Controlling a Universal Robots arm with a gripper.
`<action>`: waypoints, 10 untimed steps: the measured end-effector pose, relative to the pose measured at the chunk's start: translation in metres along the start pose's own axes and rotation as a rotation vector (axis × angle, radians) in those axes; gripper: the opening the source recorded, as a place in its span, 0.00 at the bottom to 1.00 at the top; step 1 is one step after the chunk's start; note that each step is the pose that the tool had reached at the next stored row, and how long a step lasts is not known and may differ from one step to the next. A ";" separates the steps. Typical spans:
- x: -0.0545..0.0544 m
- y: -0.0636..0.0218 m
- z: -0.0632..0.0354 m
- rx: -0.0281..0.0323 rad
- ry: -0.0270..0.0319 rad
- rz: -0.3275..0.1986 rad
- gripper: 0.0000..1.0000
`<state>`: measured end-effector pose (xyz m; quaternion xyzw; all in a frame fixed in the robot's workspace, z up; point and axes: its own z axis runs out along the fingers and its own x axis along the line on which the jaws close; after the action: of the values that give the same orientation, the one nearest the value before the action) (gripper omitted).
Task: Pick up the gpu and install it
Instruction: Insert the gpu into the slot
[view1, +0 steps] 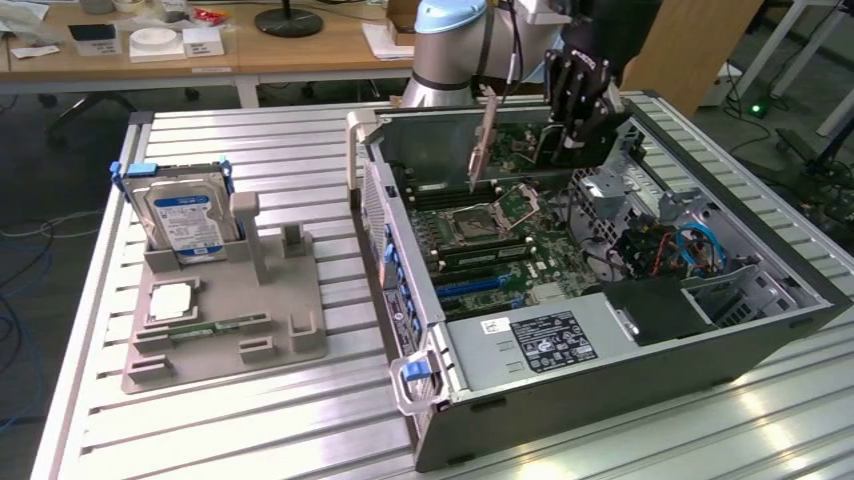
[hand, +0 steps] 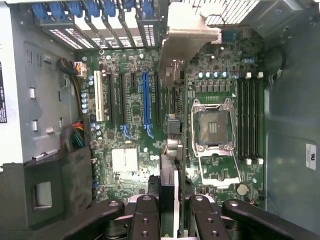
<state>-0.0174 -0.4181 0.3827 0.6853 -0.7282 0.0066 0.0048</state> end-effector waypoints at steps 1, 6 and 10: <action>0.000 0.0022 0.0018 0.0004 -0.0001 -0.001 0.27; 0.000 0.0049 0.0085 0.0030 -0.0002 -0.027 0.27; 0.000 0.0050 0.0131 0.0055 -0.0006 -0.079 0.27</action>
<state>-0.0223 -0.4181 0.3696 0.7135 -0.7006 0.0082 0.0030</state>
